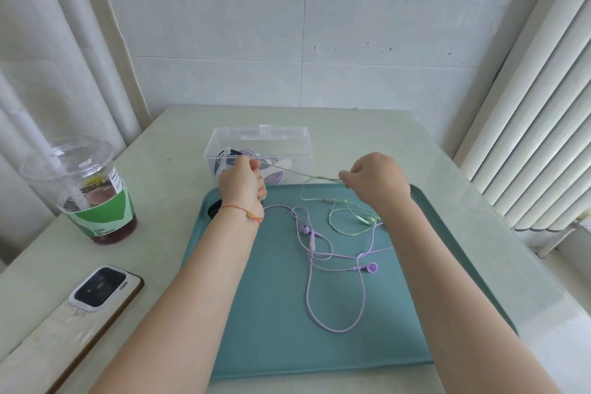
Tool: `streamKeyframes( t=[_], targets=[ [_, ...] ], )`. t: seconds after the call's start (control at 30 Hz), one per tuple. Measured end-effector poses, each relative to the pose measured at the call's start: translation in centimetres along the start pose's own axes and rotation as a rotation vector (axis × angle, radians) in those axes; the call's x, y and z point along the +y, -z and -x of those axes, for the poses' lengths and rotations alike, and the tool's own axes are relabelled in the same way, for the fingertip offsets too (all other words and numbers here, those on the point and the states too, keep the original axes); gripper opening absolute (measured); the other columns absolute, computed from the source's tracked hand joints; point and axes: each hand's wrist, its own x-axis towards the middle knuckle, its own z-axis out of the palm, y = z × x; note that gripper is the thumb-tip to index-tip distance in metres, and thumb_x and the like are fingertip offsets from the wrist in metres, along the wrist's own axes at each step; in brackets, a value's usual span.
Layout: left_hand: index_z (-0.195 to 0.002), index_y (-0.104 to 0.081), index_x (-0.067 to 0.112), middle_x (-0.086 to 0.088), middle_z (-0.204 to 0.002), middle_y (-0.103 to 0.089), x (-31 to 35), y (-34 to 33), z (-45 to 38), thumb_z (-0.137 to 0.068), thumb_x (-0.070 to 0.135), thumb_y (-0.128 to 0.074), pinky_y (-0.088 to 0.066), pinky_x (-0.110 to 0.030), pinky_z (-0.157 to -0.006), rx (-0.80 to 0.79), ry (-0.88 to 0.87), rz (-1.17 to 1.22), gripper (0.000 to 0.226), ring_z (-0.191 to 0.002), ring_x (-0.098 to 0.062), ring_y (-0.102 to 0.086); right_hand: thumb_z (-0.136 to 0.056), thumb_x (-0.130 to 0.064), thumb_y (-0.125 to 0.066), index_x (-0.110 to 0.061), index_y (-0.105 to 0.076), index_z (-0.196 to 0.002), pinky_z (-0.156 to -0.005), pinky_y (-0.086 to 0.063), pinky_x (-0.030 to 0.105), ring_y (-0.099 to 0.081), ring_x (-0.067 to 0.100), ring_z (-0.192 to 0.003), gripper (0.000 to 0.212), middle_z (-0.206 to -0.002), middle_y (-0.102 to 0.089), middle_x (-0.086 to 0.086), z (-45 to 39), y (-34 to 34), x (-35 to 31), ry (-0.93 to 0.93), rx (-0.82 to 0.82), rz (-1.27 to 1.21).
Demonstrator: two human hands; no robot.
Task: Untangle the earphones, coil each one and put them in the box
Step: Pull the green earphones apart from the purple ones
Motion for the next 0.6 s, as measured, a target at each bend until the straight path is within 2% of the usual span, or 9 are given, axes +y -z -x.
streamKeyframes(
  t=[0.03,0.1,0.17,0.23,0.27,0.33,0.43,0.53,0.6],
  targets=[
    [-0.062,-0.041,0.014,0.010,-0.033,-0.026,-0.1,-0.1,0.2,-0.093,0.011,-0.036,-0.013,-0.013,-0.034,-0.037,0.003,-0.043,0.031,-0.027,-0.006,-0.019,-0.081,-0.021,-0.062,-0.009,-0.065,-0.087,-0.063,-0.038,0.028,-0.052,0.025,-0.073,0.014,-0.084,-0.057,0.003,0.1,0.0,-0.1,0.034,0.013,0.019],
    [-0.061,-0.040,0.015,0.010,-0.035,-0.027,-0.3,-0.4,0.6,-0.092,0.011,-0.039,-0.013,-0.013,-0.035,-0.144,0.018,-0.176,0.031,-0.029,-0.006,-0.018,-0.081,-0.015,-0.064,-0.014,-0.054,-0.099,-0.071,-0.040,0.031,-0.054,0.025,-0.087,0.021,-0.102,-0.051,0.003,0.4,0.0,-0.3,0.135,-0.012,-0.022],
    [-0.060,-0.040,0.016,0.008,-0.038,-0.027,-0.5,-0.6,1.1,-0.092,0.013,-0.042,-0.013,-0.014,-0.036,-0.278,0.043,-0.312,0.032,-0.031,-0.007,-0.017,-0.083,-0.009,-0.059,-0.015,-0.054,-0.106,-0.080,-0.044,0.032,-0.055,0.022,-0.094,0.025,-0.109,-0.052,0.002,0.7,0.3,-0.9,0.276,-0.015,-0.123],
    [-0.060,-0.041,0.016,0.006,-0.043,-0.024,-0.6,-1.0,1.6,-0.092,0.016,-0.045,-0.013,-0.014,-0.037,-0.379,0.056,-0.408,0.032,-0.033,-0.009,-0.016,-0.083,-0.005,-0.055,-0.017,-0.061,-0.109,-0.086,-0.045,0.026,-0.058,0.016,-0.099,0.029,-0.111,-0.060,0.000,1.4,0.7,-2.0,0.392,-0.060,-0.274],
    [-0.060,-0.042,0.015,0.005,-0.046,-0.023,-0.5,-1.2,1.8,-0.092,0.017,-0.046,-0.013,-0.015,-0.039,-0.407,0.053,-0.427,0.032,-0.035,-0.010,-0.016,-0.083,-0.005,-0.054,-0.018,-0.062,-0.111,-0.085,-0.046,0.025,-0.060,0.014,-0.097,0.032,-0.110,-0.065,-0.002,1.9,0.9,-2.7,0.407,-0.144,-0.376],
    [-0.059,-0.042,0.016,0.005,-0.046,-0.021,-0.2,-1.4,2.3,-0.090,0.015,-0.045,-0.011,-0.016,-0.041,-0.427,0.030,-0.403,0.032,-0.037,-0.010,-0.015,-0.082,-0.007,-0.053,-0.023,-0.061,-0.112,-0.067,-0.048,0.025,-0.062,0.016,-0.078,0.035,-0.094,-0.071,-0.004,2.8,1.1,-3.7,0.370,-0.343,-0.528],
    [-0.060,-0.039,0.018,0.008,-0.044,-0.022,0.4,-1.4,2.0,-0.089,0.010,-0.040,-0.009,-0.020,-0.042,-0.345,-0.025,-0.205,0.029,-0.036,-0.009,-0.016,-0.083,-0.008,-0.054,-0.024,-0.063,-0.105,-0.049,-0.040,0.018,-0.050,0.017,-0.050,0.028,-0.059,-0.059,-0.003,3.0,1.3,-3.5,0.306,-0.434,-0.457],
    [-0.065,-0.046,0.016,0.011,-0.038,-0.027,0.9,-0.2,0.2,-0.094,0.011,-0.037,-0.014,-0.017,-0.036,-0.091,-0.063,0.089,0.030,-0.032,-0.007,-0.020,-0.085,-0.011,-0.056,-0.018,-0.072,-0.088,-0.052,-0.039,0.022,-0.042,0.016,-0.049,0.018,-0.058,-0.050,-0.003,1.8,1.4,-2.4,0.174,-0.291,-0.410],
    [-0.070,-0.054,0.013,0.012,-0.035,-0.029,1.1,0.8,-0.9,-0.097,0.015,-0.036,-0.017,-0.015,-0.033,0.050,-0.073,0.198,0.032,-0.029,-0.006,-0.021,-0.087,-0.014,-0.054,-0.010,-0.071,-0.090,-0.055,-0.041,0.025,-0.047,0.017,-0.051,0.017,-0.060,-0.053,-0.001,0.9,1.2,-1.4,0.020,-0.124,-0.521]
  ],
)
